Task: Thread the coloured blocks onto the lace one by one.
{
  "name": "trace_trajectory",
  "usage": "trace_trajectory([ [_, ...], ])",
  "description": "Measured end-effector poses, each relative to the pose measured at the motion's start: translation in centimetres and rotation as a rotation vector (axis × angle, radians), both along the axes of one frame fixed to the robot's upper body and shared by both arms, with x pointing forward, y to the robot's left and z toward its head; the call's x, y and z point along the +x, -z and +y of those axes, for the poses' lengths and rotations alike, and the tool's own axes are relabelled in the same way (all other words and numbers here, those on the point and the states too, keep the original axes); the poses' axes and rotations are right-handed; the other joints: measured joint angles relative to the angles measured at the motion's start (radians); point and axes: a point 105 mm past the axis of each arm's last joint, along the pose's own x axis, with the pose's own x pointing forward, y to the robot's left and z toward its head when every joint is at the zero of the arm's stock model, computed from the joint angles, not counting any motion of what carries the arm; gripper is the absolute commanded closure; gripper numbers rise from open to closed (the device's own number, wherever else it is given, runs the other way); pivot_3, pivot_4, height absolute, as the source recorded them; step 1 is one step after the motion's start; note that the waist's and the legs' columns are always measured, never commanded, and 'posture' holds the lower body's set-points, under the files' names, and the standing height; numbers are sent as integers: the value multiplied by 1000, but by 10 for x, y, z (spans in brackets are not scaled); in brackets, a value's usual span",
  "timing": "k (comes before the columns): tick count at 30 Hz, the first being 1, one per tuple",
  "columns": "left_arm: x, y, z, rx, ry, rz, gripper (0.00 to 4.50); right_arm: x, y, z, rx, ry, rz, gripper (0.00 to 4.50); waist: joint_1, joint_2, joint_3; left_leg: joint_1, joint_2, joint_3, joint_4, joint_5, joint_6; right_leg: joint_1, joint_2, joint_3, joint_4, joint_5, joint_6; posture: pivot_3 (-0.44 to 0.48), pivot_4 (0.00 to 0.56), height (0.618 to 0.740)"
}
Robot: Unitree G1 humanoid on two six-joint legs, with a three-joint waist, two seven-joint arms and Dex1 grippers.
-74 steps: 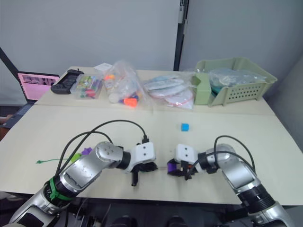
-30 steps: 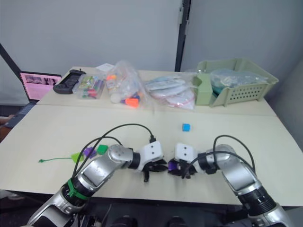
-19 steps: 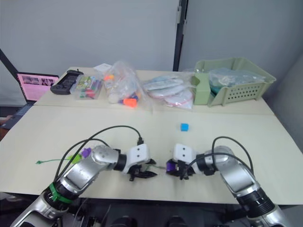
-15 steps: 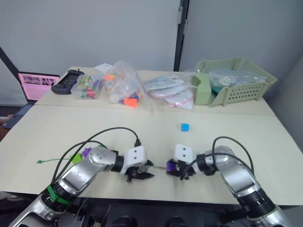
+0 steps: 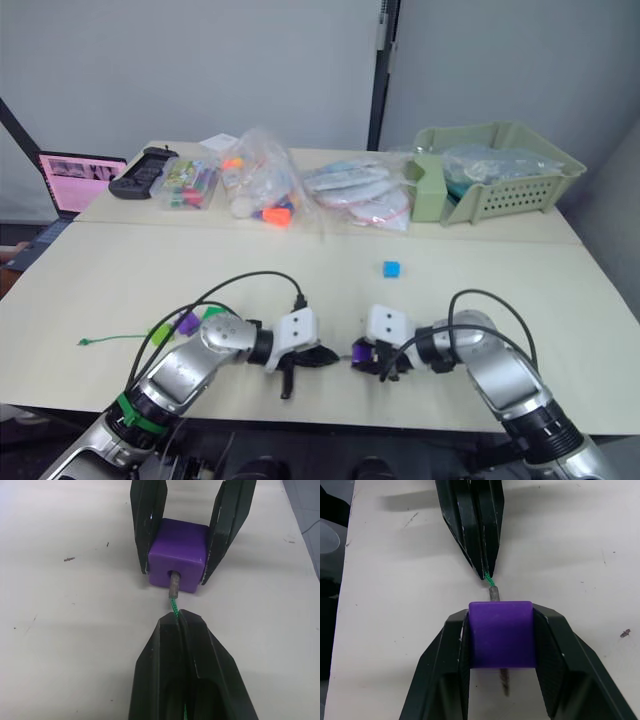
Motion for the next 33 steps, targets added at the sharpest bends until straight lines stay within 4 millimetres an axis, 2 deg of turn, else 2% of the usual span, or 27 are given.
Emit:
trace_trajectory([
  [4, 0, -2, -5, -20, 2, -11, 4500, -1, 0, 0, -1, 1, 3, 3313, 1, 0, 0, 0, 0, 0, 0, 0, 0, 0, 0, 0, 0, 0, 0, 0, 150, 740],
  [8, 3, -7, -22, -52, 9, -26, 4500, -1, 0, -1, -4, 4, 5, 3313, 2, 0, 0, 0, -1, 0, 0, 0, 0, 0, 0, 0, 0, 0, 0, 0, 150, 740],
  [14, 4, -3, -25, -25, 13, -33, 4500, -2, 0, -2, -7, 8, 8, 3313, 3, 0, 0, 0, -3, 0, 0, 0, 0, 0, -1, 0, 0, 0, 0, 0, 150, 740],
  [17, 4, -3, -25, -17, 11, -28, 3657, -2, 0, -1, -6, 7, 7, 3313, 2, 0, 0, 0, -3, 0, 0, 0, 0, 0, -1, 0, 0, 0, 0, 0, 150, 740],
  [23, 4, -7, -13, -19, 9, 28, 1658, -1, 0, 0, 3, 17, 12, 3313, 1, 0, 0, 0, -2, 0, 0, 0, 0, 0, 0, 0, 0, 0, 0, 0, 150, 740],
  [25, 2, -8, -10, -12, 26, 30, 927, 0, 0, 1, 13, 32, 11, 2199, -1, 0, 0, 0, -1, 0, 0, 0, 0, 0, 0, 0, 0, 0, 0, 0, 150, 740],
  [28, -1, -10, -5, 9, 47, 20, 25, -7, 6, 0, 38, 45, 62, 1273, 1, 0, 0, -1, -1, 0, 0, 0, 0, -1, 0, 0, 0, 0, 0, 0, 150, 740],
  [31, -2, -10, -3, 20, 52, 15, 0, -12, -1, -5, 57, 56, 66, 252, 5, 0, 0, -2, -1, -1, 0, 0, 0, -1, -2, 0, 0, 0, 0, 0, 150, 740],
  [32, -3, -9, -7, 18, 59, 12, 0, -13, -6, -9, 57, 62, 54, 24, 8, 0, 0, -3, -2, 0, 1, 0, 0, -1, -2, 0, 0, 0, 1, 0, 150, 740],
  [33, -4, -9, -11, 14, 65, 12, 0, -14, -12, -14, 60, 70, 46, 24, 11, 0, 0, -3, -2, 0, 1, 0, 0, -1, -2, 0, -1, 0, 1, 0, 150, 740],
])
